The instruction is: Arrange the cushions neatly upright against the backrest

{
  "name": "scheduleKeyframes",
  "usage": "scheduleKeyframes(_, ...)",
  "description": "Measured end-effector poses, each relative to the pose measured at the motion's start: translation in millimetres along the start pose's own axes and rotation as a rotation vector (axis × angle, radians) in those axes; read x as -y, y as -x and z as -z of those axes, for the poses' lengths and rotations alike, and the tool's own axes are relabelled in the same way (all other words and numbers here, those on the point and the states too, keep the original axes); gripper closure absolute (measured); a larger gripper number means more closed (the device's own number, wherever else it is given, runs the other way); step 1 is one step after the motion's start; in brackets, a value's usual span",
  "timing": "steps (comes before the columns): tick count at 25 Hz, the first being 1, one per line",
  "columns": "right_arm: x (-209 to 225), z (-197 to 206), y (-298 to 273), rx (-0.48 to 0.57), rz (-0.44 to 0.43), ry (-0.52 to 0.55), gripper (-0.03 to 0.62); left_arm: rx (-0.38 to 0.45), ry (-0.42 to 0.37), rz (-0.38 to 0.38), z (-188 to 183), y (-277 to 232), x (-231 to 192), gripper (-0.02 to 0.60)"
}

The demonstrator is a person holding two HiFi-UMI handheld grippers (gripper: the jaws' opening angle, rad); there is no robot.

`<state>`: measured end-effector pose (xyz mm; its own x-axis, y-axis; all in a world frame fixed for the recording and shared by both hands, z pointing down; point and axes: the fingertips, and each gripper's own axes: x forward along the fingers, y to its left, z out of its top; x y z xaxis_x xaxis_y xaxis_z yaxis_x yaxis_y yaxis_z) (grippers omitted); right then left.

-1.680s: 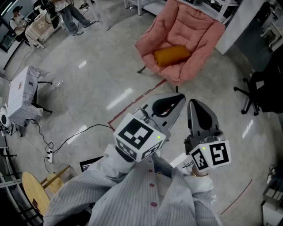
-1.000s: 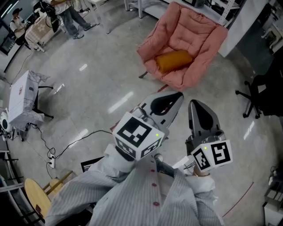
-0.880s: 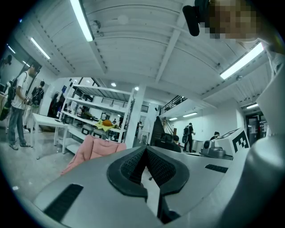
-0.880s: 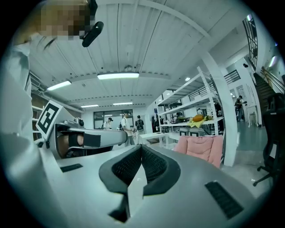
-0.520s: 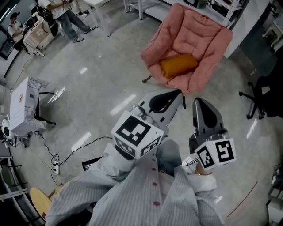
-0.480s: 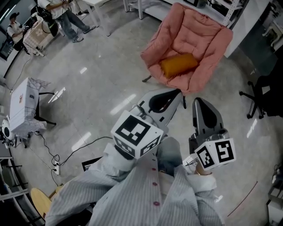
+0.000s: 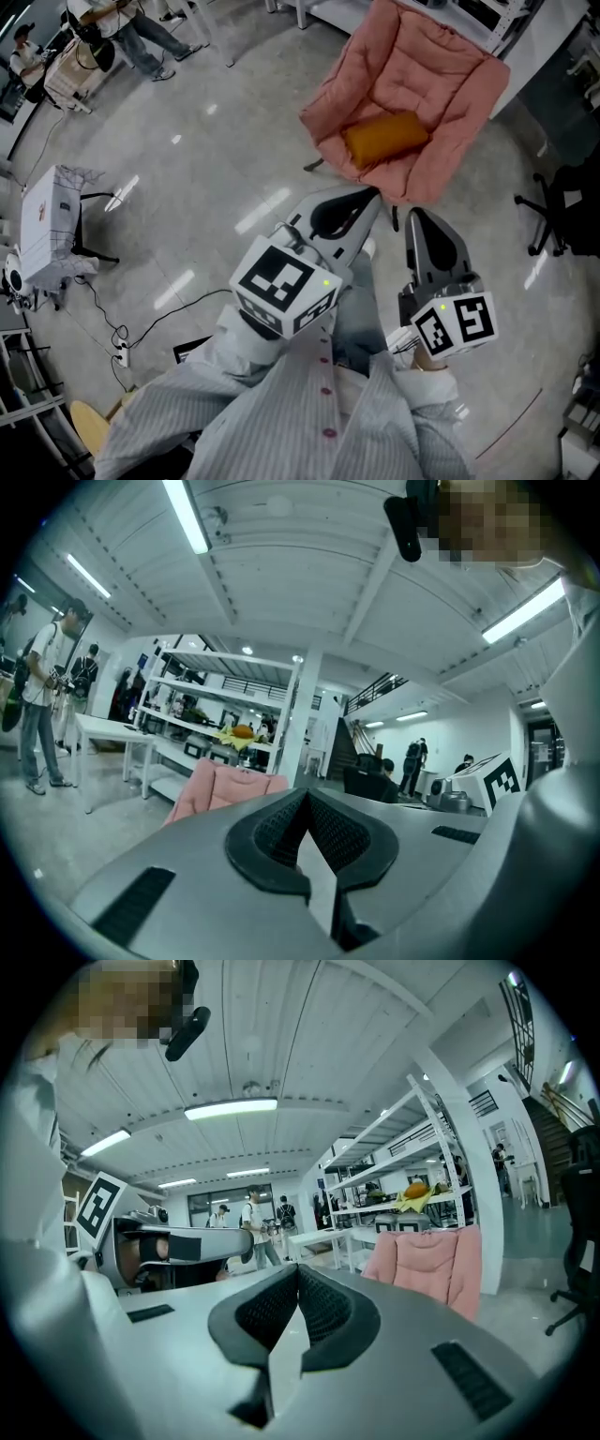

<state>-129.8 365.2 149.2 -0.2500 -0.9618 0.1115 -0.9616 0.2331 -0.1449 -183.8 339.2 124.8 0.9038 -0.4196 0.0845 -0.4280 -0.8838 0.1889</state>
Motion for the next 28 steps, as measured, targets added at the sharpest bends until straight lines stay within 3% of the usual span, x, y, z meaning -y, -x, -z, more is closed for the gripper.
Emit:
scheduleKeyframes(7, 58, -10, -53, -0.010, -0.014, -0.007, 0.581, -0.004, 0.008, -0.022, -8, -66, -41, 0.572)
scheduleKeyframes(19, 177, -60, -128, 0.001, -0.042, -0.006, 0.582, -0.002, -0.008, -0.054, -52, -200, -91, 0.572)
scheduleKeyframes(28, 236, -57, -163, -0.038, -0.047, -0.029, 0.581, -0.007, 0.028, -0.102, -54, -252, -130, 0.572)
